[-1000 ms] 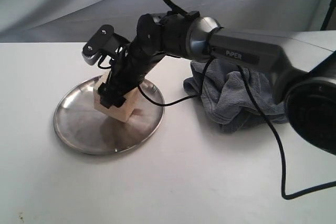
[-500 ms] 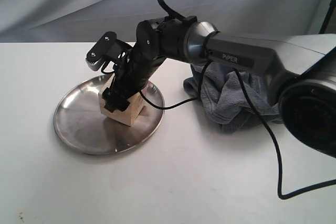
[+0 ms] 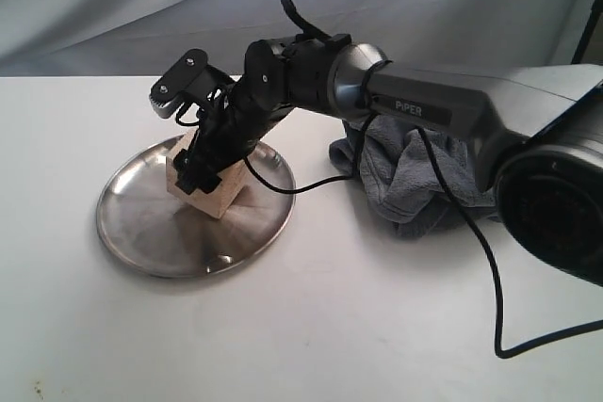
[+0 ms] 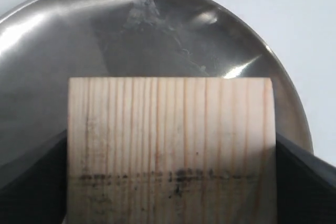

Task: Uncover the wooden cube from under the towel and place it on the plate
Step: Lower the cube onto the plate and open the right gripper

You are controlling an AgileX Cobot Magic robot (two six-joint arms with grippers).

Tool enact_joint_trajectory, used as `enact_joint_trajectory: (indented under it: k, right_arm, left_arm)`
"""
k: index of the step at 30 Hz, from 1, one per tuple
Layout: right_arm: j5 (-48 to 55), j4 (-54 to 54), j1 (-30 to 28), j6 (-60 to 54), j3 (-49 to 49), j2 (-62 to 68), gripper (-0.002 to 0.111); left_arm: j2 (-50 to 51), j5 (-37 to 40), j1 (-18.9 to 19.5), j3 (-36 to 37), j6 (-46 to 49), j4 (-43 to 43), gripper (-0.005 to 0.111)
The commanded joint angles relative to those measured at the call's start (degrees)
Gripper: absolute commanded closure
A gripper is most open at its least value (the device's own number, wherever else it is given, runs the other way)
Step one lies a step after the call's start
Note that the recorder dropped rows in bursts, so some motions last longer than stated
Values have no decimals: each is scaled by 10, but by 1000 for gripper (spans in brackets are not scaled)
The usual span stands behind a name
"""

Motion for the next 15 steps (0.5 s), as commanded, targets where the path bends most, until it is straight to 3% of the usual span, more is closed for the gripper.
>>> enact_joint_trajectory:
  k: [1,15]
  right_arm:
    - [-26,18,1,1,-8,6,108]
    - [-89,53,1,1,-8,25,108]
  left_arm:
    - [-2,-7,-1,3,-3,-1,107]
    - [-2,-7,-1,3,-3,-1,107]
